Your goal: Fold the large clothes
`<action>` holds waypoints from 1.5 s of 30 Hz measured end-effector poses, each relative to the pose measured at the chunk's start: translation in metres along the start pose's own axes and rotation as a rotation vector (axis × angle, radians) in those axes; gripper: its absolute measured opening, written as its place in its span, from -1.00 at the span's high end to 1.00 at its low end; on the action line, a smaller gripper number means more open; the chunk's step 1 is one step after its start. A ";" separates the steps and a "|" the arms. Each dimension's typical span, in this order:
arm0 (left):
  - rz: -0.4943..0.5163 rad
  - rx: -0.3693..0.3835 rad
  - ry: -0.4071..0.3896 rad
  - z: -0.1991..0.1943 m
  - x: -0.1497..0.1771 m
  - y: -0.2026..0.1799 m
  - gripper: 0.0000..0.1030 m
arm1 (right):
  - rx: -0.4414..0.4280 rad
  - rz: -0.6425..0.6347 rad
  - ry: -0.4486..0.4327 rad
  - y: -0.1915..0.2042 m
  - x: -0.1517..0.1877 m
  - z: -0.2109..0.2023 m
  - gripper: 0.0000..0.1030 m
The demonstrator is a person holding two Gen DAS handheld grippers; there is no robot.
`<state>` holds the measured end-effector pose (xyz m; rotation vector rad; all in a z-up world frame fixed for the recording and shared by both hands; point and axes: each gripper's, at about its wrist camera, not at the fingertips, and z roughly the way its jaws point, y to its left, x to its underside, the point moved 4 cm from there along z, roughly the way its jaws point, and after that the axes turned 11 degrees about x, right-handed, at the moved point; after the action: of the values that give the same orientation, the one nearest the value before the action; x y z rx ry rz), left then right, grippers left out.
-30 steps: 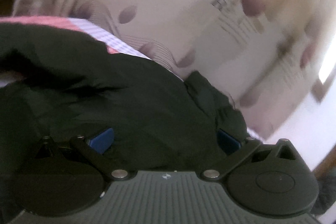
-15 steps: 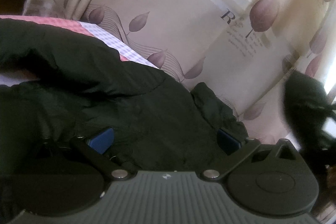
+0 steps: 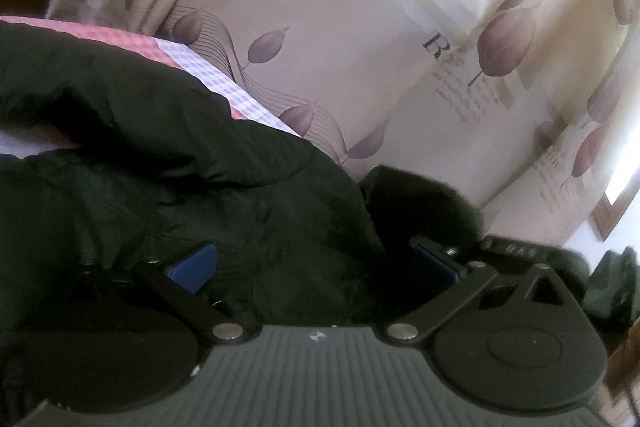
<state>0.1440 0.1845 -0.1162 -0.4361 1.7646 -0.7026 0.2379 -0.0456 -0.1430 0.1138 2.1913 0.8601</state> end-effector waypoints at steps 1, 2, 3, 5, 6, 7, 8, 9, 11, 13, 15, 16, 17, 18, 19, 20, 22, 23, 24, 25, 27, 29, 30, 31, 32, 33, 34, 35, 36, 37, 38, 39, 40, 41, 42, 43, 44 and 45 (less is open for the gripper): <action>-0.001 0.000 -0.001 0.000 0.000 0.000 -1.00 | -0.002 -0.011 0.008 0.000 -0.005 0.004 0.77; -0.002 0.001 -0.002 0.000 0.000 0.000 -1.00 | 0.000 -0.026 0.014 0.000 -0.008 0.007 0.77; -0.003 0.001 -0.004 -0.001 0.000 0.000 -1.00 | 0.006 -0.048 0.021 0.001 -0.006 0.007 0.77; -0.006 0.000 -0.006 -0.001 0.000 0.000 -1.00 | 0.015 -0.080 0.036 0.005 -0.009 0.014 0.76; -0.007 0.000 -0.008 -0.001 0.000 0.000 -1.00 | 0.013 -0.093 0.044 0.005 -0.006 0.016 0.77; -0.008 0.001 -0.009 -0.001 0.000 0.000 -1.00 | 0.012 -0.104 0.051 0.004 -0.003 0.018 0.76; -0.009 0.000 -0.011 -0.001 0.000 0.000 -1.00 | 0.010 -0.114 0.064 0.005 -0.001 0.019 0.76; -0.010 0.000 -0.011 0.000 0.000 0.000 -1.00 | 0.008 -0.122 0.083 0.005 0.002 0.021 0.75; -0.010 0.001 -0.010 -0.001 0.000 0.000 -1.00 | 0.007 -0.132 0.097 0.004 0.005 0.023 0.75; -0.011 0.001 -0.011 -0.001 0.000 0.000 -1.00 | 0.002 -0.124 0.103 0.003 0.006 0.024 0.74; -0.011 0.002 -0.011 -0.001 0.000 0.000 -1.00 | 0.001 -0.118 0.116 0.003 0.006 0.024 0.74; -0.011 0.002 -0.011 -0.001 0.000 0.000 -1.00 | 0.002 -0.120 0.119 0.004 0.006 0.025 0.74; -0.012 0.002 -0.012 -0.001 0.000 0.000 -1.00 | 0.002 -0.120 0.120 0.005 0.006 0.025 0.74; -0.013 0.003 -0.012 -0.002 0.000 0.001 -1.00 | 0.004 -0.119 0.119 0.005 0.006 0.025 0.74; -0.014 0.003 -0.013 -0.001 0.000 0.001 -1.00 | 0.005 -0.121 0.116 0.005 0.006 0.024 0.73; -0.016 0.002 -0.015 -0.001 0.000 0.001 -1.00 | 0.008 -0.128 0.111 0.007 0.007 0.024 0.73; -0.019 0.001 -0.018 -0.001 0.000 0.001 -1.00 | 0.013 -0.145 0.104 0.010 0.008 0.023 0.66; -0.021 0.002 -0.019 -0.002 0.000 0.001 -1.00 | 0.009 -0.155 0.101 0.011 0.009 0.022 0.58; -0.022 0.002 -0.020 -0.002 0.000 0.001 -1.00 | -0.001 -0.166 0.099 0.013 0.009 0.020 0.42; -0.023 0.002 -0.021 -0.002 0.000 0.002 -1.00 | -0.016 -0.181 0.095 0.016 0.010 0.018 0.13; -0.026 0.000 -0.027 -0.003 0.000 0.002 -1.00 | -0.048 -0.220 0.076 0.022 0.012 0.010 -0.57; -0.036 -0.001 -0.038 -0.005 -0.001 0.003 -1.00 | -0.055 -0.259 0.030 0.030 0.014 -0.001 -0.77; -0.037 -0.002 -0.036 -0.004 -0.001 0.004 -1.00 | -0.066 -0.259 0.023 0.030 0.014 -0.004 -0.77; -0.037 -0.002 -0.038 -0.004 -0.001 0.003 -1.00 | -0.088 -0.239 0.017 0.029 0.014 -0.008 -0.77; -0.037 -0.003 -0.041 -0.005 -0.001 0.003 -1.00 | -0.104 -0.212 0.004 0.026 0.012 -0.012 -0.77; -0.039 -0.002 -0.042 -0.005 -0.002 0.004 -1.00 | -0.099 -0.201 -0.011 0.023 0.010 -0.015 -0.76; -0.040 -0.002 -0.042 -0.005 -0.002 0.004 -1.00 | -0.086 -0.197 -0.025 0.021 0.008 -0.018 -0.59; -0.040 -0.002 -0.043 -0.005 -0.002 0.004 -1.00 | -0.065 -0.198 -0.033 0.020 0.006 -0.018 -0.37; -0.040 -0.002 -0.044 -0.005 -0.002 0.004 -1.00 | -0.035 -0.205 -0.026 0.019 0.004 -0.016 0.18; -0.041 -0.002 -0.044 -0.005 -0.002 0.004 -1.00 | -0.001 -0.215 -0.016 0.019 0.002 -0.013 0.44; -0.041 -0.001 -0.044 -0.005 -0.002 0.004 -1.00 | 0.023 -0.232 -0.018 0.020 0.002 -0.011 0.47; -0.043 -0.002 -0.047 -0.005 -0.002 0.004 -1.00 | 0.038 -0.252 -0.026 0.023 0.002 -0.009 0.48; -0.045 -0.002 -0.049 -0.005 -0.002 0.004 -1.00 | 0.043 -0.264 -0.026 0.026 0.002 -0.006 0.50; -0.045 -0.002 -0.050 -0.005 -0.002 0.004 -1.00 | 0.032 -0.267 -0.019 0.028 0.002 -0.003 0.50; -0.045 -0.004 -0.051 -0.004 -0.002 0.004 -1.00 | 0.020 -0.272 -0.014 0.032 0.003 0.000 0.50; -0.044 -0.004 -0.051 -0.004 -0.002 0.004 -1.00 | 0.019 -0.285 -0.011 0.035 0.004 0.004 0.50; -0.045 -0.004 -0.051 -0.005 -0.002 0.004 -1.00 | 0.026 -0.308 -0.005 0.040 0.006 0.010 0.50; -0.045 -0.004 -0.051 -0.005 -0.002 0.004 -1.00 | 0.033 -0.340 0.008 0.045 0.009 0.016 0.50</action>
<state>0.1405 0.1895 -0.1166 -0.4932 1.7130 -0.7141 0.2347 0.0007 -0.1293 -0.2405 2.1486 0.6335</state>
